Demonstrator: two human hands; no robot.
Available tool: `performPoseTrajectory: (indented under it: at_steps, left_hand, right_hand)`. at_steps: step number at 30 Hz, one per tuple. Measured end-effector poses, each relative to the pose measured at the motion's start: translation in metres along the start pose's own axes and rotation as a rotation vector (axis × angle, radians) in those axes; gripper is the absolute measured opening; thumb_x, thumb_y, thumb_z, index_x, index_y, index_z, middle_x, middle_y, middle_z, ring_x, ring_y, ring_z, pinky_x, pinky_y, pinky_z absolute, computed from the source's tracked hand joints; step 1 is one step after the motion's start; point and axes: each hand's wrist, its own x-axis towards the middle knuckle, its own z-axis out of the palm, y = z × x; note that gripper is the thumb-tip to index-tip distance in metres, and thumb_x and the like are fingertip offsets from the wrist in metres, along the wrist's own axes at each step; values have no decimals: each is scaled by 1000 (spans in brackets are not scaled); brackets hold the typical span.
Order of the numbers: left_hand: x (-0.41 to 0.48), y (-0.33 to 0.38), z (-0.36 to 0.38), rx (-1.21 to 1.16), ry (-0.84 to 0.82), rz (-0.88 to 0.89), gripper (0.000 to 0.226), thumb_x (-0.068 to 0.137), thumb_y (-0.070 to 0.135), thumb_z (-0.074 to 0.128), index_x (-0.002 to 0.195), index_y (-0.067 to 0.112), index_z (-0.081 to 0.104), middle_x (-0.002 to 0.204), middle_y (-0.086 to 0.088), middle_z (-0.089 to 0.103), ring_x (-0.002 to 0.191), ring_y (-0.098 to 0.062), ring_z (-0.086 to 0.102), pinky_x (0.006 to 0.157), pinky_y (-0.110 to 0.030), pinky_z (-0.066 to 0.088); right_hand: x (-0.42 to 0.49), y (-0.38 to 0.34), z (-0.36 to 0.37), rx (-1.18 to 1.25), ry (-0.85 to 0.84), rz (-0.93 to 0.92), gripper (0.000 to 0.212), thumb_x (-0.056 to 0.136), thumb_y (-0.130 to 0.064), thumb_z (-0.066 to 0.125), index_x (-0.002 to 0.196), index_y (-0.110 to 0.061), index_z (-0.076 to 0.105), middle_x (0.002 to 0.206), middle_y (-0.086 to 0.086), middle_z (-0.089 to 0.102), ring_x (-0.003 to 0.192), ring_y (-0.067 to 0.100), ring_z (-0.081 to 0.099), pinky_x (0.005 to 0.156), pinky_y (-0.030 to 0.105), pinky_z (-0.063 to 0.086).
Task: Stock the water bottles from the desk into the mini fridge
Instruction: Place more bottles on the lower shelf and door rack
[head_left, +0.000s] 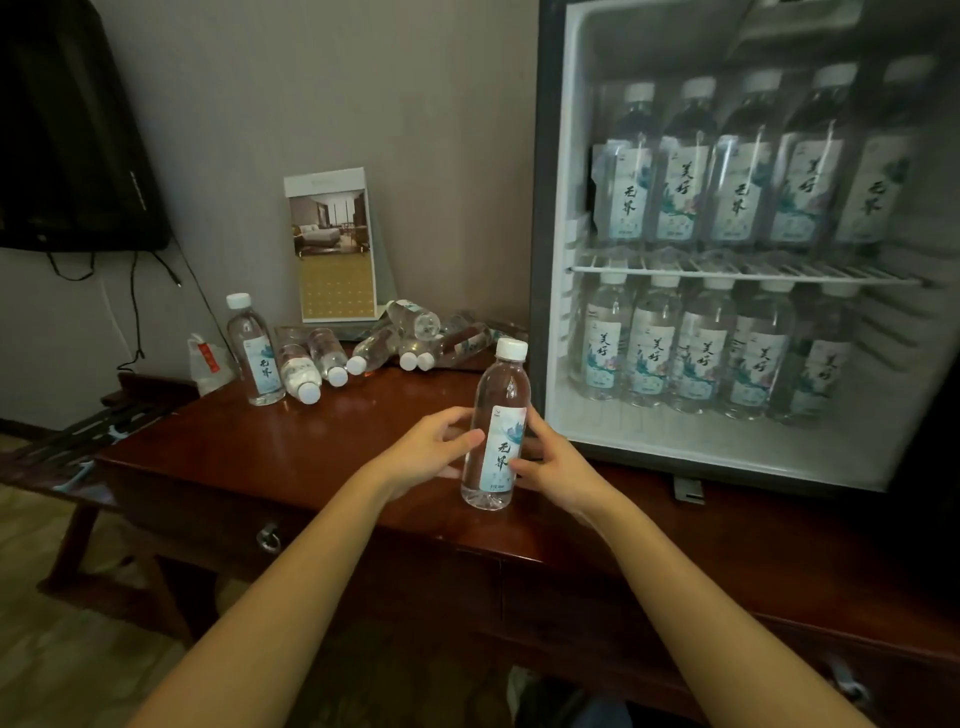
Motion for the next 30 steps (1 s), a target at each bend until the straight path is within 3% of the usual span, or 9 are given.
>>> performPoseTrajectory:
  at_steps: [4, 8, 11, 14, 19, 22, 24, 28, 30]
  left_hand:
    - [-10, 10, 14, 50, -39, 17, 25, 96, 27, 48, 121, 31, 49, 106, 10, 65, 97, -2, 63, 73, -23, 56]
    - [-13, 34, 33, 27, -66, 85, 35, 97, 27, 46, 132, 25, 48, 110, 8, 67, 100, -6, 65, 74, -24, 56]
    - [-9, 62, 55, -3, -64, 161, 41, 97, 29, 45, 137, 26, 42, 114, 4, 66, 100, -10, 66, 72, -24, 56]
    - [-2, 95, 85, -33, -74, 270, 42, 97, 32, 42, 139, 33, 38, 123, 4, 62, 105, -9, 63, 79, -27, 56]
    - [1, 161, 139, -102, -129, 476, 47, 98, 32, 38, 144, 32, 28, 136, 10, 51, 120, -8, 53, 90, -23, 51]
    - [-5, 206, 171, -56, -185, 645, 62, 86, 47, 47, 144, 35, 29, 115, 23, 62, 109, 2, 58, 88, -21, 52]
    - [-10, 235, 192, -41, -208, 740, 67, 84, 48, 48, 145, 30, 28, 110, 15, 65, 104, -1, 62, 85, -24, 53]
    - [-18, 283, 235, -109, -301, 895, 57, 91, 39, 46, 144, 23, 31, 114, 4, 66, 102, -7, 65, 84, -24, 53]
    - [-25, 304, 256, -161, -339, 939, 52, 95, 33, 45, 144, 24, 30, 111, 5, 67, 100, -5, 65, 82, -19, 52]
  right_hand:
    - [-20, 1, -5, 16, 68, -57, 76, 87, 12, 50, 147, -25, 23, 114, 12, 60, 102, 15, 61, 74, 24, 56]
    - [-40, -13, -23, -33, 145, -124, 76, 88, 4, 55, 145, -32, 21, 98, 3, 62, 87, 7, 65, 67, 18, 54]
    - [-59, -30, -45, -28, 242, -166, 73, 88, -3, 57, 146, -31, 22, 104, 5, 60, 84, 11, 67, 71, 22, 56]
    - [-82, -53, -70, -3, 359, -255, 68, 89, -2, 56, 144, -29, 27, 104, -3, 62, 81, 1, 67, 64, 16, 53]
    - [-134, -104, -113, -51, 570, -405, 61, 87, -1, 59, 137, -31, 42, 105, -6, 66, 101, 10, 63, 78, 27, 55]
    - [-176, -136, -136, -123, 691, -487, 61, 85, -3, 62, 138, -25, 42, 120, 6, 64, 114, 18, 58, 89, 37, 53]
    - [-203, -154, -149, -174, 739, -535, 60, 86, -2, 61, 140, -21, 42, 121, 7, 64, 114, 19, 59, 92, 41, 52]
    - [-252, -187, -170, -187, 873, -619, 50, 87, 0, 59, 134, -14, 48, 114, -2, 68, 107, 10, 63, 86, 27, 54]
    - [-274, -202, -178, -250, 944, -645, 47, 88, -1, 57, 133, -12, 50, 118, -1, 66, 110, 12, 62, 88, 29, 54]
